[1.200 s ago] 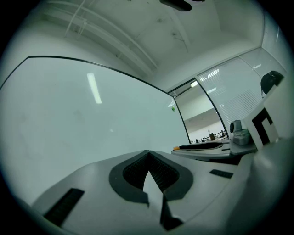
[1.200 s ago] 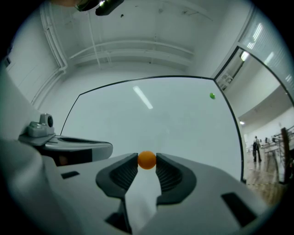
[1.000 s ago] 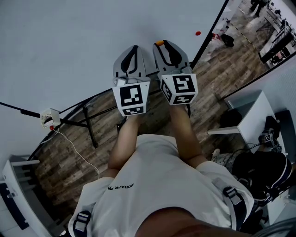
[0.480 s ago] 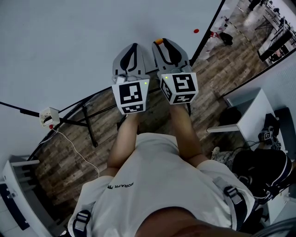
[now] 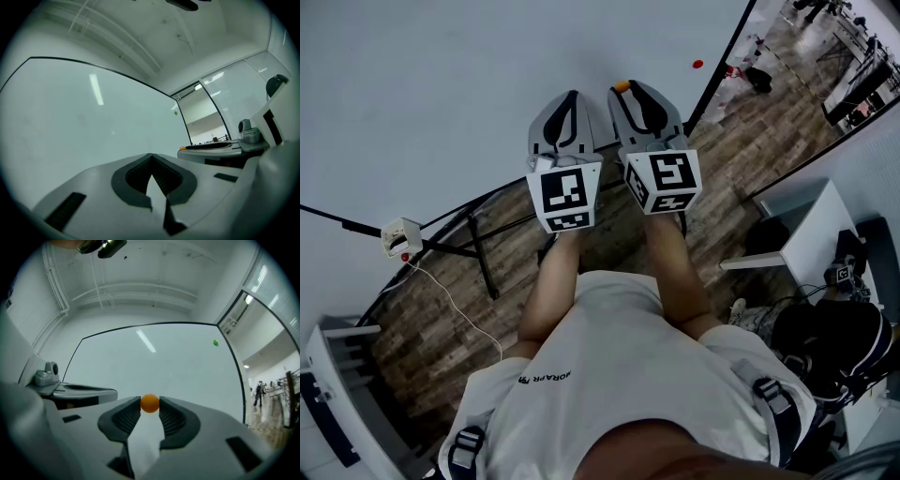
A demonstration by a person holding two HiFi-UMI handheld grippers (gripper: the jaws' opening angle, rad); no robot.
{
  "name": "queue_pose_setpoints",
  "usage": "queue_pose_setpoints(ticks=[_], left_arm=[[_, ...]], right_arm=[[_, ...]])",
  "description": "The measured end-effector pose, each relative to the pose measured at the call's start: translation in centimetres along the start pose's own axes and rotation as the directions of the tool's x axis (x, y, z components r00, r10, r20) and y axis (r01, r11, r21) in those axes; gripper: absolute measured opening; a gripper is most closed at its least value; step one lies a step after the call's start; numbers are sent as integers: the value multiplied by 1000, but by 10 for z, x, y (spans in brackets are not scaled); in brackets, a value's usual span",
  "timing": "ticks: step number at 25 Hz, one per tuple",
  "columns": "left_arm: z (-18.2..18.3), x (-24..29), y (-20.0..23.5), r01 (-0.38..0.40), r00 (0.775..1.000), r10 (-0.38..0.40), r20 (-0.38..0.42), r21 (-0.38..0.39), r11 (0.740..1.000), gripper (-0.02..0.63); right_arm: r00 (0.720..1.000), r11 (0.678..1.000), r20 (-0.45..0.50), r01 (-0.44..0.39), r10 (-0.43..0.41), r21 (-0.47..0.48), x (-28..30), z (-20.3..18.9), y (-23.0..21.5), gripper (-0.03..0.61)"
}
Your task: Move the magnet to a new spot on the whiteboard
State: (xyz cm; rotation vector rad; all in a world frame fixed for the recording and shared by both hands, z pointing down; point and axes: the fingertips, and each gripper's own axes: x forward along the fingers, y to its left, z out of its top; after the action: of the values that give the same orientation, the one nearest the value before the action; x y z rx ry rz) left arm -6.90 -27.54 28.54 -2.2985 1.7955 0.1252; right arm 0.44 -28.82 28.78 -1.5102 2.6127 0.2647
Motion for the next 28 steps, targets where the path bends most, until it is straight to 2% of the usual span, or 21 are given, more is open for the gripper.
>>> queue_pose_setpoints(ticks=[28], left_arm=[[7, -4, 4, -3, 1000, 4, 15, -22, 1000, 3]], right_arm=[[1000, 1000, -5, 2, -2, -6, 4, 7, -1, 129]])
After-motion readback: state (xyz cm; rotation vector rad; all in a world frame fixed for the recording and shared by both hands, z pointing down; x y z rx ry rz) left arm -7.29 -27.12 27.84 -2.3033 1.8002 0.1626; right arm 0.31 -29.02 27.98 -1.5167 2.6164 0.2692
